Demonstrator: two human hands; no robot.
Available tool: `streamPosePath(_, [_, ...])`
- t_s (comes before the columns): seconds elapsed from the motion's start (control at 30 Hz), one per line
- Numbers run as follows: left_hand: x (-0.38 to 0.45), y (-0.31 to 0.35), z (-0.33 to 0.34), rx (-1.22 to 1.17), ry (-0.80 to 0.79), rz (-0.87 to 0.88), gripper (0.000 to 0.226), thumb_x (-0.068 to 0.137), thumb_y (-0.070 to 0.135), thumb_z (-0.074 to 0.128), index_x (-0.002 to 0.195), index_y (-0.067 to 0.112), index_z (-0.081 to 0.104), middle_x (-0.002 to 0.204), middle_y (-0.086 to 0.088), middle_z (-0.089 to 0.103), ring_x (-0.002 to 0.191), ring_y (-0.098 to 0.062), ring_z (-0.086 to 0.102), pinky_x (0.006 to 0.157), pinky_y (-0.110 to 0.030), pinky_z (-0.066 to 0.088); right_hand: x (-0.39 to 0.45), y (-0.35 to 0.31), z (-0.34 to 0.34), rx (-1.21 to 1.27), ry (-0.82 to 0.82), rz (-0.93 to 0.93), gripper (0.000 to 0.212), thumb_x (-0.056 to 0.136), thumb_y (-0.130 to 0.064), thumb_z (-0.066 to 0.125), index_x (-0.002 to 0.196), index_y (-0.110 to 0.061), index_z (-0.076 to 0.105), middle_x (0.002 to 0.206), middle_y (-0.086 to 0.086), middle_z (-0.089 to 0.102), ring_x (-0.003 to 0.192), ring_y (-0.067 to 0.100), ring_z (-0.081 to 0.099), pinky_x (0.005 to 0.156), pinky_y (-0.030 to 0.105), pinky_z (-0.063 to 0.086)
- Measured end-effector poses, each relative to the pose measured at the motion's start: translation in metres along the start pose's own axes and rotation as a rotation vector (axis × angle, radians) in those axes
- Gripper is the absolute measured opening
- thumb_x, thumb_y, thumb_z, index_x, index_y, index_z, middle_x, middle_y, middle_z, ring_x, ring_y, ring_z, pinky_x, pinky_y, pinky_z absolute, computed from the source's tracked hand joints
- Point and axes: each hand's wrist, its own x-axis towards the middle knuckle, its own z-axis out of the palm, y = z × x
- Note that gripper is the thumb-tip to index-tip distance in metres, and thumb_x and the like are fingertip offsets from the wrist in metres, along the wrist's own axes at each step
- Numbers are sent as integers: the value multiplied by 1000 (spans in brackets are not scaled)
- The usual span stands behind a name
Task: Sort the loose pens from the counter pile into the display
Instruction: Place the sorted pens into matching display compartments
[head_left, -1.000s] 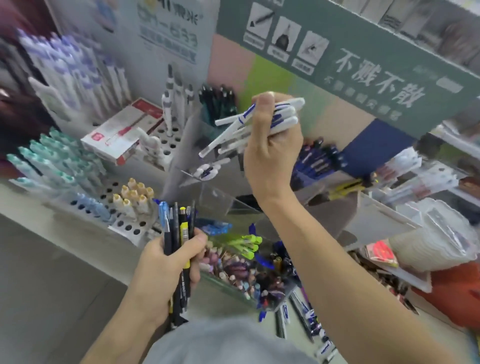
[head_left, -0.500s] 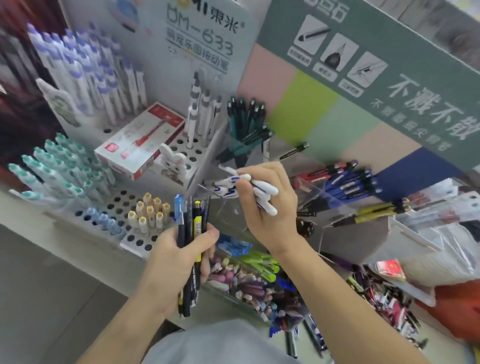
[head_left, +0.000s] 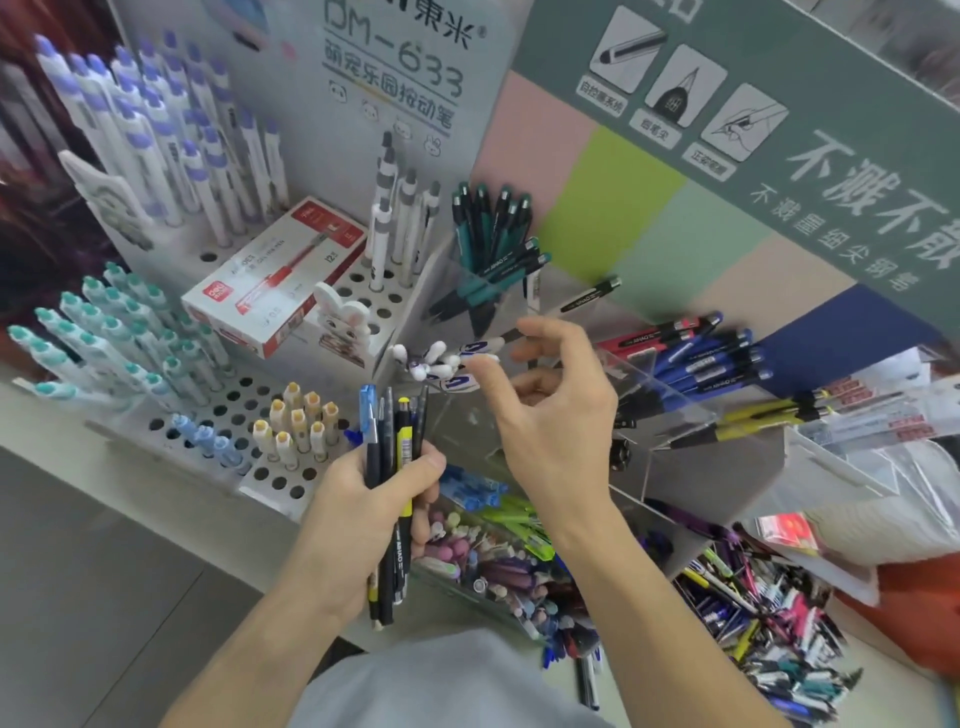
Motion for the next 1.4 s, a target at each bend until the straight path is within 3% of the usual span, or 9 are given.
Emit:
streamPosePath(0.2, [-2,2,6,-27,-2,-5,9,91,15,67,92,7,63,66,-6,59,47,-18,50,43,-28,45,-5,8,15,-171,-151,-205,53,80,-24,84,126,-12,61,117,6,49,101,6,49,87,6,40])
streamPosePath(0.3, [-6,3,5,-38,-22,8,9,91,14,66,94,6,62,67,-8,56,47,-19,47,43,-29,44,10,6,22,-250,-155,-350,50,79,-25,82,124,-12,63,116,8,50,95,15,53,72,20,52])
streamPosePath(0.43, [-15,4,3,-138,-113,-52,21,82,21,68,97,8,62,71,-10,53,49,-18,46,43,-26,42,43,1,28,-312,-98,-546,19,89,-14,74,106,-6,69,102,10,58,73,20,59,50,38,55])
streamPosePath(0.6, [-22,-5,11,-420,-259,-200,30,82,9,77,106,5,61,73,-11,54,54,-19,51,46,-26,46,16,-13,5,-115,-40,-434,10,93,-9,70,103,-5,70,97,7,60,62,11,51,60,24,47])
streamPosePath(0.87, [-35,-24,27,-415,-616,-320,27,66,1,70,92,-4,62,77,-22,53,68,-33,54,64,-40,52,-46,7,-73,-175,-674,62,26,94,-36,68,120,-33,67,92,-8,53,75,7,58,70,15,43])
streamPosePath(1.03, [-38,-29,46,-364,-702,-343,42,50,13,90,85,-3,73,73,-21,62,64,-31,61,62,-39,55,-58,17,-106,201,-613,356,14,93,-18,72,104,-16,64,82,-3,67,63,12,68,65,31,57])
streamPosePath(1.17, [-43,-30,54,-368,-737,-395,32,82,12,71,108,-7,66,91,-22,57,79,-31,56,74,-40,50,-59,25,-122,307,-481,403,11,92,-12,72,94,-8,62,76,-2,66,60,9,58,57,21,47])
streamPosePath(1.3, [-48,-30,58,-225,-692,-392,32,83,16,70,107,-6,67,87,-25,57,74,-33,56,69,-40,48,-62,29,-131,352,-449,414,15,86,-13,77,94,-10,65,78,-1,67,66,11,59,59,18,48])
streamPosePath(1.4, [-51,-31,63,-191,-698,-403,34,83,17,71,107,-5,64,91,-27,50,68,-31,51,63,-38,42,-66,28,-131,333,-497,385,24,81,-20,82,98,-9,68,77,-1,67,70,17,60,69,29,52])
